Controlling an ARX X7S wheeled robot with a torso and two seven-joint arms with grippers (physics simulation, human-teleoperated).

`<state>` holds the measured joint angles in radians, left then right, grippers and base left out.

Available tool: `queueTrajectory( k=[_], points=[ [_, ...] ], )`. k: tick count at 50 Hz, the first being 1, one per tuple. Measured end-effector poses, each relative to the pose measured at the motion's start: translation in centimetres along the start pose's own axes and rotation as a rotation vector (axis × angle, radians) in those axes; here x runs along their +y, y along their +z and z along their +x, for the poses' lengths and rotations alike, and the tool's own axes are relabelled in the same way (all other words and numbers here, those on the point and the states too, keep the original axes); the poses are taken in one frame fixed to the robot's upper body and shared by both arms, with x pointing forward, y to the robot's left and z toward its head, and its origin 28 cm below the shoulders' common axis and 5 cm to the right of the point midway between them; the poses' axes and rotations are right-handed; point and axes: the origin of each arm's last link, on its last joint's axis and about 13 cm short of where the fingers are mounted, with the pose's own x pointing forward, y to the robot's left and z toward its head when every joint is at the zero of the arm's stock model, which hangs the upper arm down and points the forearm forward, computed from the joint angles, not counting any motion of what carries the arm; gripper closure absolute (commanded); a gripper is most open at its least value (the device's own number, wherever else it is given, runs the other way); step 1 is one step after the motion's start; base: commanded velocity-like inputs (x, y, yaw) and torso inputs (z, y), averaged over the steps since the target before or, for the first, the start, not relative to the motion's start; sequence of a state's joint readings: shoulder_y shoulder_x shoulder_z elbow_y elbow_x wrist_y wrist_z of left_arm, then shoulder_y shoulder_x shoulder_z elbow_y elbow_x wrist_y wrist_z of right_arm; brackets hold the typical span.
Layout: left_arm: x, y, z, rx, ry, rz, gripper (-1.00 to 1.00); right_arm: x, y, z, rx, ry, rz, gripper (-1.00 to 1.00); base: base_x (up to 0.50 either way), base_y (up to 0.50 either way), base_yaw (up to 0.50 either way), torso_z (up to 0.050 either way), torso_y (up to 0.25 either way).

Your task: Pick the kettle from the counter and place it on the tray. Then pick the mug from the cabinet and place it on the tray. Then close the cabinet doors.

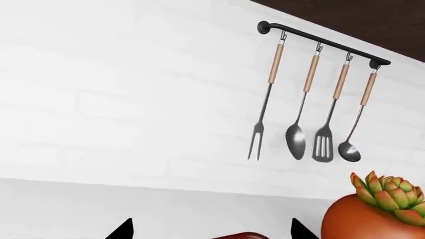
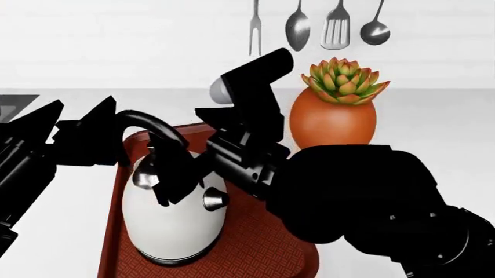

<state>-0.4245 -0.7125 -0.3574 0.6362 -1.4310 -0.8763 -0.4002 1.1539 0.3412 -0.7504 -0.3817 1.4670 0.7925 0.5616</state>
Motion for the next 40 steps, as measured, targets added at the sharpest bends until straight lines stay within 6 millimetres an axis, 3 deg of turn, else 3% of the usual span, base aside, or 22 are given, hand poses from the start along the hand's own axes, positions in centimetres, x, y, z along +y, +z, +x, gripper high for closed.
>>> queueTrajectory(
  k=[20, 31, 40],
  points=[
    [0.1, -0.1, -0.1, -0.001, 0.003, -0.007, -1.00, -0.3, 0.0, -0.3, 0.030, 0.004, -0.034, -1.00, 0.00, 0.00, 0.00, 0.000, 0.000],
    [0.0, 0.0, -0.1, -0.001, -0.004, -0.012, -1.00, 0.5, -0.1, -1.2, 0.066, 0.082, -0.090, -1.00, 0.00, 0.00, 0.00, 0.000, 0.000],
    [0.0, 0.1, -0.2, -0.003, -0.006, -0.014, -1.00, 1.2, 1.6, -2.6, -0.023, 0.115, -0.117, -1.00, 0.00, 0.00, 0.00, 0.000, 0.000]
  ],
)
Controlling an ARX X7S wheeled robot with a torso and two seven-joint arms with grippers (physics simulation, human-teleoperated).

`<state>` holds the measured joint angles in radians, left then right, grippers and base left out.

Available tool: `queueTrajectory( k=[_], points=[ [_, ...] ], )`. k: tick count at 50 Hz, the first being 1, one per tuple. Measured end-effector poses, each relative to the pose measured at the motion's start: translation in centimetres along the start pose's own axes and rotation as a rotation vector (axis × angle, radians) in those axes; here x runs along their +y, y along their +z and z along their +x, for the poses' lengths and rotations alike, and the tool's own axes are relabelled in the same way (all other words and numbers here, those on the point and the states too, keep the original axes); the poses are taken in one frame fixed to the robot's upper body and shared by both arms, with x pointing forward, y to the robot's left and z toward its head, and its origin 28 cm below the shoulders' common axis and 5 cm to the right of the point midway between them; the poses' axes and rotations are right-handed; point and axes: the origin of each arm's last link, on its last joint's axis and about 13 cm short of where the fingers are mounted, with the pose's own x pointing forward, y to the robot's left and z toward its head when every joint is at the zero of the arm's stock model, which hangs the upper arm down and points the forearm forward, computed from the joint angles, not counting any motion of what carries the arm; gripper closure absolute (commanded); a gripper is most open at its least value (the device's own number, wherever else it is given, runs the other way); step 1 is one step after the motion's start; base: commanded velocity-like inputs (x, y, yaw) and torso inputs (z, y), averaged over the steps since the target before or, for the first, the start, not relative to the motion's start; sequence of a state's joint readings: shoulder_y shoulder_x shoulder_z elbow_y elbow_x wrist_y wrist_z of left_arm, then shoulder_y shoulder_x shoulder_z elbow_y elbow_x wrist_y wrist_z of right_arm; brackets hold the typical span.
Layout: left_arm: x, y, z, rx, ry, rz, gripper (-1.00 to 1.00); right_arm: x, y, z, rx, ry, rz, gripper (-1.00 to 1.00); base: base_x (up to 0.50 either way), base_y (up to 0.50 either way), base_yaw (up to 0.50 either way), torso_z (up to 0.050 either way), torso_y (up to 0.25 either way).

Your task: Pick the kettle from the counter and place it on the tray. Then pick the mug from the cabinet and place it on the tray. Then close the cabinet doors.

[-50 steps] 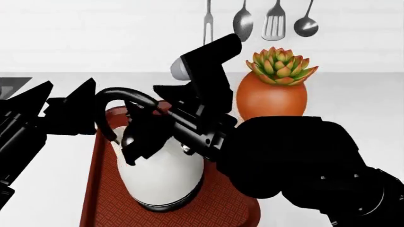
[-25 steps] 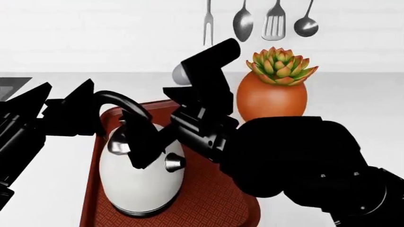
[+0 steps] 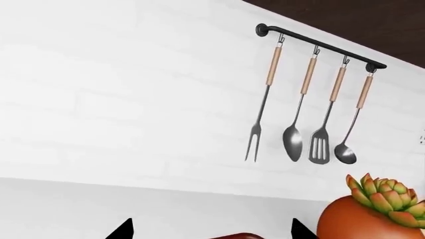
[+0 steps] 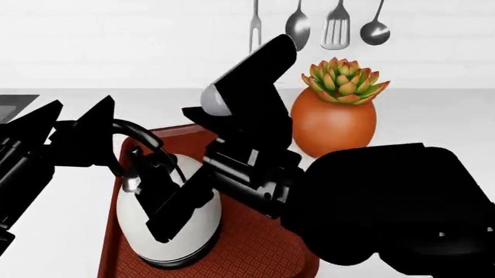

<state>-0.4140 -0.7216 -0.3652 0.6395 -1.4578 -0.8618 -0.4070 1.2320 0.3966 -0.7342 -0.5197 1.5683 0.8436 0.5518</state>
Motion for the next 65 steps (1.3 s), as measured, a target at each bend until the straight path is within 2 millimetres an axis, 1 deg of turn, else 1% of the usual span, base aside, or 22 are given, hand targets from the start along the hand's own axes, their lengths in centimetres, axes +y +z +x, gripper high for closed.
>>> queueTrajectory(
  k=[6, 12, 15, 19, 24, 30, 35, 39, 49, 65],
  points=[
    [-0.1, 0.3, -0.1, -0.008, -0.001, 0.001, -1.00, 0.0, 2.5, -1.5, -0.127, -0.058, -0.020, -1.00, 0.00, 0.00, 0.00, 0.000, 0.000],
    [-0.4, 1.1, -0.5, -0.038, -0.007, 0.009, -1.00, 0.1, 5.0, -3.8, -0.258, -0.193, -0.062, -1.00, 0.00, 0.00, 0.00, 0.000, 0.000],
    [-0.8, 1.8, -0.9, -0.068, -0.012, 0.020, -1.00, 0.1, 5.8, -5.1, -0.310, -0.283, -0.093, -1.00, 0.00, 0.00, 0.00, 0.000, 0.000],
    [-1.6, 3.0, -1.5, -0.126, -0.018, 0.045, -1.00, 0.5, 6.4, -6.8, -0.369, -0.398, -0.133, -1.00, 0.00, 0.00, 0.00, 0.000, 0.000],
    [-3.0, 4.8, -2.6, -0.229, -0.021, 0.088, -1.00, 1.1, 6.5, -8.9, -0.432, -0.525, -0.176, -1.00, 0.00, 0.00, 0.00, 0.000, 0.000],
    [-4.6, 6.7, -4.1, -0.358, -0.019, 0.135, -1.00, 1.8, 6.1, -11.2, -0.487, -0.655, -0.216, -1.00, 0.00, 0.00, 0.00, 0.000, 0.000],
    [-5.7, 7.7, -5.2, -0.444, -0.012, 0.167, -1.00, 2.4, 5.7, -12.8, -0.521, -0.745, -0.237, -1.00, 0.00, 0.01, 0.00, 0.000, 0.000],
    [-6.3, 8.1, -6.0, -0.495, -0.007, 0.185, -1.00, 2.9, 5.6, -13.7, -0.541, -0.804, -0.255, -1.00, 0.00, 0.46, 0.00, 0.000, 0.000],
    [-7.1, 8.6, -7.0, -0.565, 0.005, 0.208, -1.00, 3.5, 5.2, -14.8, -0.567, -0.893, -0.284, -1.00, 0.00, 0.50, 0.00, 0.000, 0.000],
    [-7.4, 8.8, -7.4, -0.595, 0.014, 0.227, -1.00, 3.6, 4.8, -15.1, -0.577, -0.944, -0.296, -1.00, 0.00, 0.50, 0.00, 0.000, 0.000]
  ],
)
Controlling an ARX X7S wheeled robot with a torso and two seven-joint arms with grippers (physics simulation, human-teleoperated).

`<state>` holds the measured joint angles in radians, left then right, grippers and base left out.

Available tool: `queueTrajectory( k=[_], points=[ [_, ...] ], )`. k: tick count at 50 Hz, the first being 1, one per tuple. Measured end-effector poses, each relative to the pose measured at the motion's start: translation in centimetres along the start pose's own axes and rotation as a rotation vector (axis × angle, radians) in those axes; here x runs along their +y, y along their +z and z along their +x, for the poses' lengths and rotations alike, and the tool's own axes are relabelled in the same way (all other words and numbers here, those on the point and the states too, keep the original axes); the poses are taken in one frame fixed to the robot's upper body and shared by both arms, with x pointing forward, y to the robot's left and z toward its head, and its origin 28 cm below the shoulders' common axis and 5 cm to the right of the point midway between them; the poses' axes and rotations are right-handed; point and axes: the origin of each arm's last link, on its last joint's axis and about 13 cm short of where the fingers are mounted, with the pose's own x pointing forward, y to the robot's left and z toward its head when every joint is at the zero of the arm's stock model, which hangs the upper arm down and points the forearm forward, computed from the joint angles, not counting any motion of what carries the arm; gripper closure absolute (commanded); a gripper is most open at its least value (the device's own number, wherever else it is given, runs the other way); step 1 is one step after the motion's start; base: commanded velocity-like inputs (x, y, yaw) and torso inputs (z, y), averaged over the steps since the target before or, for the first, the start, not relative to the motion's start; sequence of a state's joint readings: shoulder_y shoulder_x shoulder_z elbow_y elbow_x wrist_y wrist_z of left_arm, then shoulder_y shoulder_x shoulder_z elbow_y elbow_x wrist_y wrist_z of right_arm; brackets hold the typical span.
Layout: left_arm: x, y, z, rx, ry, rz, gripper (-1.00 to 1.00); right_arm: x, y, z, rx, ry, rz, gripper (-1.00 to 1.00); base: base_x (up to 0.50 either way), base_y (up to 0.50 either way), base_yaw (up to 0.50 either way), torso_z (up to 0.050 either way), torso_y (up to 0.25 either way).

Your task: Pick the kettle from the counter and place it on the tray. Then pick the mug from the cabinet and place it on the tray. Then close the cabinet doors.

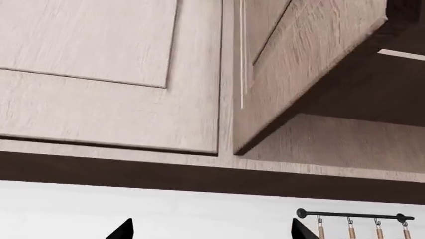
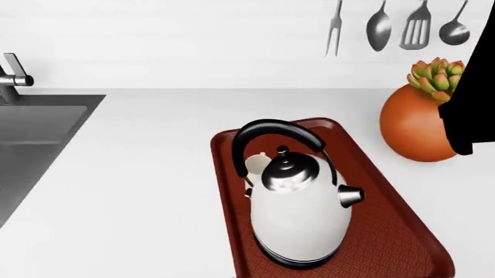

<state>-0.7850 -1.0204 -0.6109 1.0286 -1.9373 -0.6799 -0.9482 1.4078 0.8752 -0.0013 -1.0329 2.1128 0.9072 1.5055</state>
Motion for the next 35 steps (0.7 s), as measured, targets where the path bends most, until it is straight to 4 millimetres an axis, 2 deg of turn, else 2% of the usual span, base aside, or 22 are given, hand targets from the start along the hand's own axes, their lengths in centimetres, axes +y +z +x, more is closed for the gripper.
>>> queueTrajectory(
  k=[2, 12, 21, 29, 35],
  points=[
    [0.0, 0.1, 0.0, -0.002, 0.001, 0.003, -1.00, 0.0, 0.0, 0.0, 0.000, -0.002, 0.000, -1.00, 0.00, 0.50, 0.00, 0.000, 0.000],
    [0.6, 0.5, 0.4, -0.014, 0.052, 0.025, -1.00, -0.1, -0.2, 0.0, 0.011, -0.015, 0.011, -1.00, 0.00, 0.00, 0.00, 0.000, 0.000],
    [1.9, 1.8, 1.7, -0.045, 0.164, 0.059, -1.00, -0.3, -0.2, 0.0, 0.022, -0.045, 0.005, -1.00, 0.00, 0.00, 0.00, 0.000, 0.000],
    [2.9, 3.6, 3.4, -0.083, 0.244, 0.074, -1.00, -0.4, -0.2, 0.0, 0.028, -0.069, -0.002, -1.00, 0.00, 0.00, 0.00, 0.000, 0.000],
    [3.2, 5.0, 6.0, -0.118, 0.259, 0.055, -1.00, -0.5, -0.3, 0.0, 0.031, -0.082, -0.008, -1.00, 0.00, 0.00, 0.00, 0.000, 0.000]
  ],
)
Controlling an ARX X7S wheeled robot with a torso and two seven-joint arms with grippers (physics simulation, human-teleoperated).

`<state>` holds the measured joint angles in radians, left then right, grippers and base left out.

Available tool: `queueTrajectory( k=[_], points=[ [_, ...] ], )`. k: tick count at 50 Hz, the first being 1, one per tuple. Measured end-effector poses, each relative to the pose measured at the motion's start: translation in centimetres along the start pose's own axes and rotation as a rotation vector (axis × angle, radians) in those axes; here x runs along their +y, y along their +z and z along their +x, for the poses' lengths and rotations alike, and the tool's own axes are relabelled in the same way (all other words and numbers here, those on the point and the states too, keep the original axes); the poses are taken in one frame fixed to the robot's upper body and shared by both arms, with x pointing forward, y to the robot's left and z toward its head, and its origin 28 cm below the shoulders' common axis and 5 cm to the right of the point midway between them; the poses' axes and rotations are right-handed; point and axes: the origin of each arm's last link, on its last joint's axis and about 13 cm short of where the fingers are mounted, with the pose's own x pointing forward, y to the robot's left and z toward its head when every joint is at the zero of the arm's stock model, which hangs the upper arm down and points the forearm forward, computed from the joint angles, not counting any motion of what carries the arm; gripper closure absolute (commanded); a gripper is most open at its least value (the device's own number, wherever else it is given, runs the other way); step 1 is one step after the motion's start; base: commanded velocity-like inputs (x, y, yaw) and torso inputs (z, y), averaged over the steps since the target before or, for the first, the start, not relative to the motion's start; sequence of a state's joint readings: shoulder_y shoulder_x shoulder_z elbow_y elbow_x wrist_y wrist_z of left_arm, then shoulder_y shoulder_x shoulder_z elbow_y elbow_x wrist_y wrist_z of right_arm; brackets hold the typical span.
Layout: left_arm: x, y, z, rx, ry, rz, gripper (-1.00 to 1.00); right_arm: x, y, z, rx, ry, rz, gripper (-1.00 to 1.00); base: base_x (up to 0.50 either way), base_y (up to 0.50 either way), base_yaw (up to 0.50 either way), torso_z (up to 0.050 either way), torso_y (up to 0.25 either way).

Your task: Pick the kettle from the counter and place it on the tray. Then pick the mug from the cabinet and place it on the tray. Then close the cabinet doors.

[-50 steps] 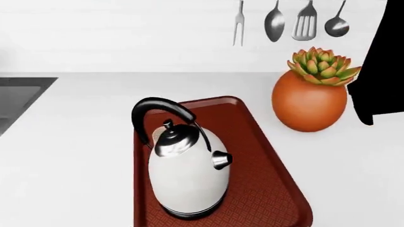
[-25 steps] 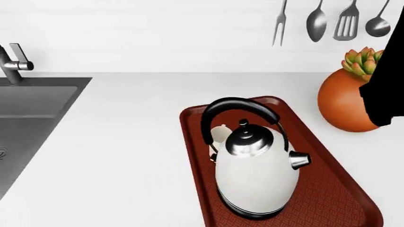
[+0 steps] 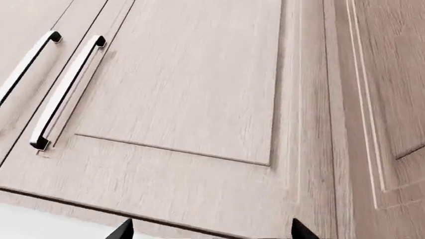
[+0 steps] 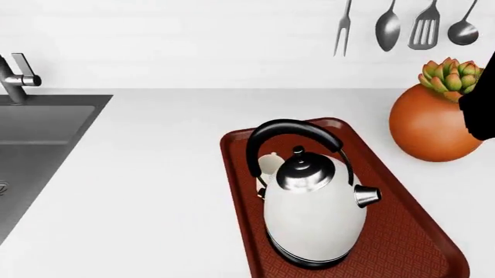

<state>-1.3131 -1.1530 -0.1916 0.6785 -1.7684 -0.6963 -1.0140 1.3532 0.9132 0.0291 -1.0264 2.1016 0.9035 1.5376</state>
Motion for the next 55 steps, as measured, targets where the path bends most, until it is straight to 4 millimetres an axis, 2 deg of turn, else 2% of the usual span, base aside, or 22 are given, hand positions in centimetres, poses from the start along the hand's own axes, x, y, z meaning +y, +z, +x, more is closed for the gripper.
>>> queueTrajectory(
  k=[4, 10, 15, 20, 30, 40, 55],
  points=[
    [-0.9, 0.9, 3.9, -0.036, 0.001, -0.072, -1.00, -0.1, -0.1, -0.1, 0.004, -0.005, -0.001, -1.00, 0.00, 0.00, 0.00, 0.000, 0.000],
    [-3.5, 2.8, 9.2, -0.076, -0.049, -0.129, -1.00, -0.4, -0.2, -0.3, 0.009, -0.012, 0.001, -1.00, 0.00, 0.00, 0.00, 0.000, 0.000],
    [-5.9, 4.3, 11.9, -0.081, -0.129, -0.164, -1.00, -0.7, -0.3, -0.5, 0.011, -0.018, 0.002, -1.00, 0.00, 0.00, 0.00, 0.000, 0.000],
    [-7.9, 5.5, 13.6, -0.066, -0.214, -0.206, -1.00, -0.8, -0.4, -0.7, 0.014, -0.021, 0.003, -1.00, 0.00, 0.00, 0.00, 0.002, 0.000],
    [-11.7, 6.8, 15.5, 0.023, -0.336, -0.294, -1.00, -0.9, -0.6, -1.0, 0.019, -0.017, 0.010, -1.00, 0.00, 0.00, 0.00, 0.002, 0.001],
    [-15.2, 7.4, 16.2, 0.080, -0.409, -0.325, -1.00, -1.2, -0.7, -1.5, 0.018, -0.013, 0.019, -1.00, 0.00, 0.00, 0.00, 0.000, 0.003],
    [-17.9, 7.5, 16.3, 0.101, -0.422, -0.251, -1.00, -1.5, -1.0, -2.0, 0.021, -0.009, 0.028, -1.00, 0.00, 0.00, 0.00, 0.001, 0.001]
  ],
)
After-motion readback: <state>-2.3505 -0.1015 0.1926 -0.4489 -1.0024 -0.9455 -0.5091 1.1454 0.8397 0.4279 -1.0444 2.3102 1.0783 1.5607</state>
